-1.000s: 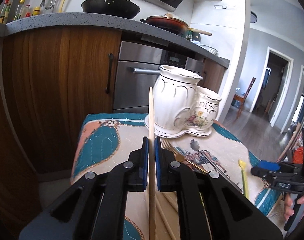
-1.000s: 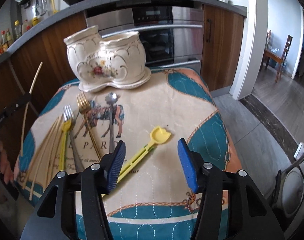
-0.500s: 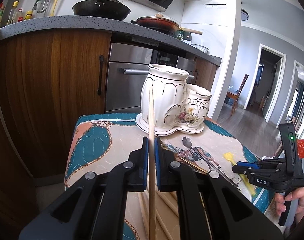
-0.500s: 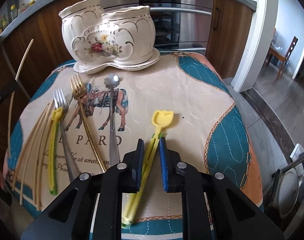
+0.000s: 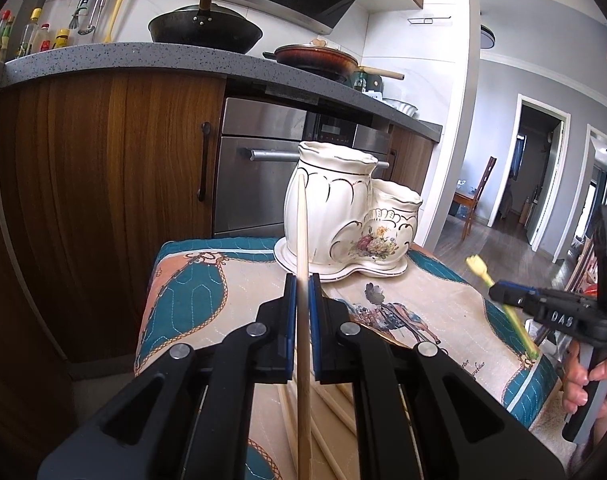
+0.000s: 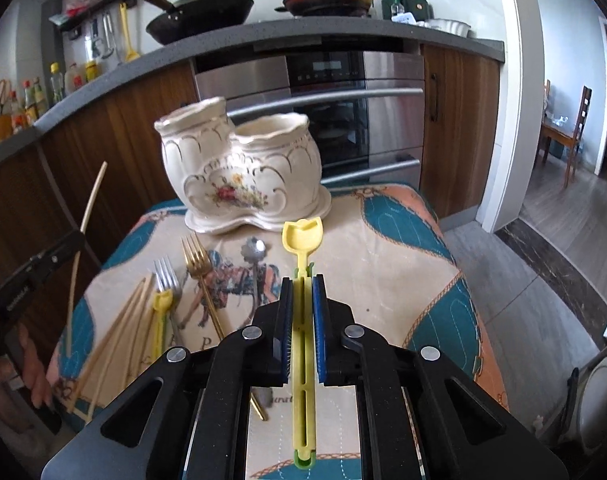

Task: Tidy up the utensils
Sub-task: 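Lift the chopstick with the left gripper while the right gripper grasps the yellow tulip spoon, then carry the chopstick into the tall white pot while the right gripper carries the spoon to the flowered pot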

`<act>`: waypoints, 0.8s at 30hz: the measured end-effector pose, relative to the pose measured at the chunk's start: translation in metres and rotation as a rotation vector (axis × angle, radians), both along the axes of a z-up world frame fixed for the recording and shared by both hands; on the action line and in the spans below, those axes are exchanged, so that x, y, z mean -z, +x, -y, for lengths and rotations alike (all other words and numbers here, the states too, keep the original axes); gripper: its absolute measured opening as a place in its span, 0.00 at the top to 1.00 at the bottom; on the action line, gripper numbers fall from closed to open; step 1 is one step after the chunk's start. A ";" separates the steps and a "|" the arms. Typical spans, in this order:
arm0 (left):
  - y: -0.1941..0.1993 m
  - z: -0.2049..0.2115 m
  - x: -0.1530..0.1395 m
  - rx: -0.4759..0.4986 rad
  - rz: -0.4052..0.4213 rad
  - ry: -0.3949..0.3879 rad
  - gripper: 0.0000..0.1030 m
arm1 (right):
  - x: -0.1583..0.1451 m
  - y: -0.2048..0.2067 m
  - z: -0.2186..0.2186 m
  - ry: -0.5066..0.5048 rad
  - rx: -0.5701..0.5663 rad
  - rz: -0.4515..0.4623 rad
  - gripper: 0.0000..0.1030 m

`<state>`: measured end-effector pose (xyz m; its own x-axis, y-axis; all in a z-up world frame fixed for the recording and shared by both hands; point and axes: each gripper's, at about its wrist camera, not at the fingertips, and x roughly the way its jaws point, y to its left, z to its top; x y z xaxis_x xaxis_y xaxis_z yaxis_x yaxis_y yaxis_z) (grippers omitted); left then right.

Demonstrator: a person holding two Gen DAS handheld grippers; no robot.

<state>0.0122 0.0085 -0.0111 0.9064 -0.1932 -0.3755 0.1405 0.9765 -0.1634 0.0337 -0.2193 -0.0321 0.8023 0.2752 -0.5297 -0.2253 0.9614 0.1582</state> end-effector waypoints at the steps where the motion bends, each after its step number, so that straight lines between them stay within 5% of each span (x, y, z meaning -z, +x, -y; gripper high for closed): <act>1: -0.001 0.000 -0.001 -0.003 0.005 0.000 0.94 | -0.003 0.000 -0.001 0.005 -0.002 0.015 0.90; 13: 0.009 -0.006 -0.049 0.028 0.088 -0.081 0.94 | -0.050 0.041 -0.012 0.075 -0.023 0.197 0.90; 24: 0.103 0.002 -0.110 0.057 0.151 -0.126 0.94 | -0.093 0.118 -0.026 0.229 -0.117 0.362 0.90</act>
